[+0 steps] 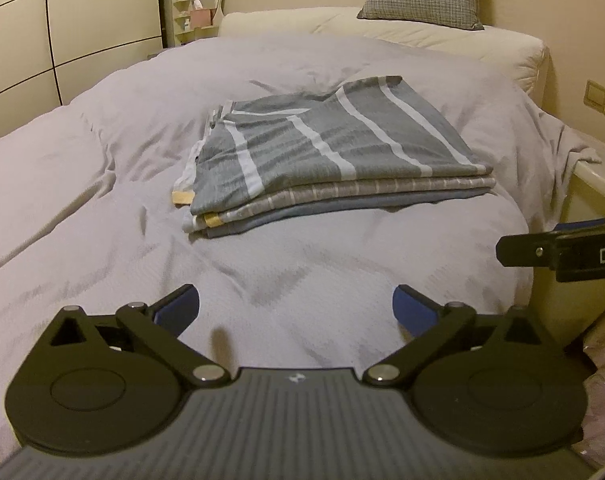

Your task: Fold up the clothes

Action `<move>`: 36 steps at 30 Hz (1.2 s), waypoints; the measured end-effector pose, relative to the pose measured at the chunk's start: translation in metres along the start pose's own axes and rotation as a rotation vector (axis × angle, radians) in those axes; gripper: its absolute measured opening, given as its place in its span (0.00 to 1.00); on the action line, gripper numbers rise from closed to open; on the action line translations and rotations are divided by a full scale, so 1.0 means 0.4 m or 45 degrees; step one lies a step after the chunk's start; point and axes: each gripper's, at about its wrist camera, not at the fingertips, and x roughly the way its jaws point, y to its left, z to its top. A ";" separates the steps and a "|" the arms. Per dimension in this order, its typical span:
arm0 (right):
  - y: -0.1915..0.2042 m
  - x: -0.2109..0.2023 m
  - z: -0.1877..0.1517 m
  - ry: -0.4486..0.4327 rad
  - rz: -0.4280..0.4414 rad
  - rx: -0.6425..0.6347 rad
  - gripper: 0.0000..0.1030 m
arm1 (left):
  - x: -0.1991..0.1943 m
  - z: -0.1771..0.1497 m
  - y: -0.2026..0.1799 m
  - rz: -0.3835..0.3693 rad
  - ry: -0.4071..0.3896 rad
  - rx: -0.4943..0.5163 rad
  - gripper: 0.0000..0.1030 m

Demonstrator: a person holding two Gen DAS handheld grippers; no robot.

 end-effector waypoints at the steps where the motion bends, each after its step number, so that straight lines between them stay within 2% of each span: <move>1: 0.002 -0.003 -0.003 0.002 0.000 -0.001 0.86 | -0.004 -0.002 0.000 -0.003 0.003 -0.007 0.99; 16: 0.012 -0.044 -0.016 0.019 -0.014 0.022 0.86 | -0.045 -0.024 0.008 0.003 0.040 -0.087 0.99; 27: -0.007 -0.155 -0.025 -0.055 -0.057 0.031 0.86 | -0.143 -0.009 0.018 0.010 -0.012 -0.088 0.99; 36: -0.015 -0.224 -0.022 -0.075 -0.053 0.057 0.86 | -0.213 -0.004 0.002 -0.038 -0.044 -0.103 0.99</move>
